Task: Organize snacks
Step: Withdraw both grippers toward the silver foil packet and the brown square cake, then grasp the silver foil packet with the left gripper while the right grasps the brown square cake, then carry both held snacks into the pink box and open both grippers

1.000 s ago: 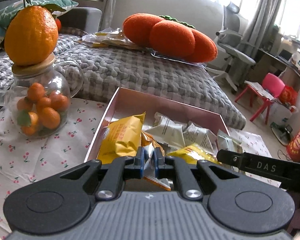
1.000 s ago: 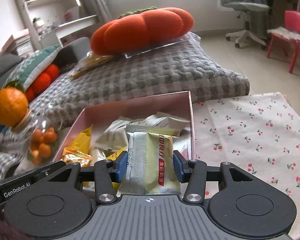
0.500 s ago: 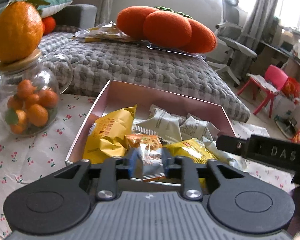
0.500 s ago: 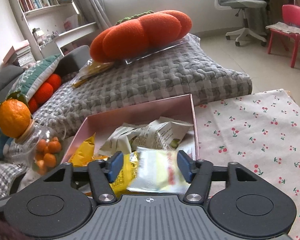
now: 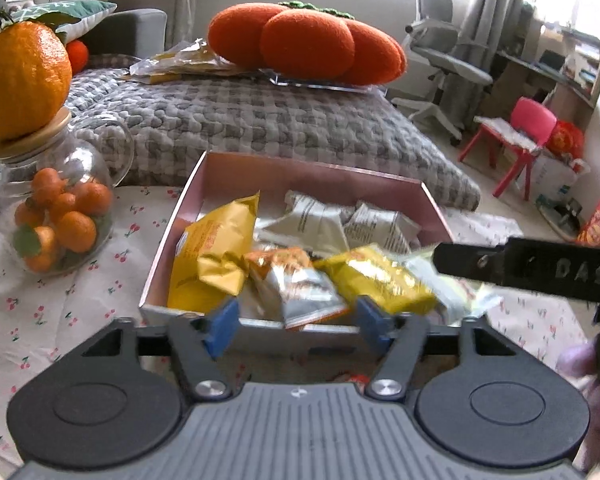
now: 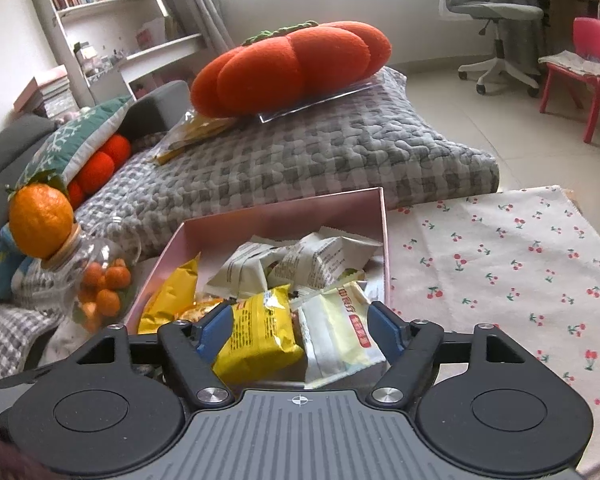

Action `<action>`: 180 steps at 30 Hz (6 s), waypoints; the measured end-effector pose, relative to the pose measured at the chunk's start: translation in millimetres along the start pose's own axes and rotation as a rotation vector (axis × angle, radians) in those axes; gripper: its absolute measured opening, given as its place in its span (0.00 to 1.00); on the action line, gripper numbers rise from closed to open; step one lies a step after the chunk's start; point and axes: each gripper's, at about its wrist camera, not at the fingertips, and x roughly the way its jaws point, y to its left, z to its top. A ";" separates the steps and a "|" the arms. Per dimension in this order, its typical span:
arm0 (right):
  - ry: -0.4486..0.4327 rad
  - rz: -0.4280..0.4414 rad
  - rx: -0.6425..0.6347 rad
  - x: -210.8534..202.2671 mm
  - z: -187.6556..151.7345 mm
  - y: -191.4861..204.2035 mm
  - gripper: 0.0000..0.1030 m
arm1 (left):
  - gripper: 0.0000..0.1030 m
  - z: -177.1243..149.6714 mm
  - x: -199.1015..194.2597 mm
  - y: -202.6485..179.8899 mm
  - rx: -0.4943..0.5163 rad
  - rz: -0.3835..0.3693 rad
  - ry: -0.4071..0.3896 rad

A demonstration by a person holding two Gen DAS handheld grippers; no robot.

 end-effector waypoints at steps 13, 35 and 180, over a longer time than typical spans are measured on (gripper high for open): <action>0.044 0.004 -0.124 -35.6 -24.0 -1.8 0.89 | 0.79 -24.1 -24.2 18.6 0.084 0.039 0.056; 0.187 -0.174 -0.199 -50.6 -56.5 -11.7 0.95 | 0.91 -45.1 -15.2 19.9 -0.044 0.118 0.263; -0.003 0.018 0.078 27.4 21.2 -8.2 0.73 | 0.66 48.0 35.2 15.2 0.076 0.004 -0.024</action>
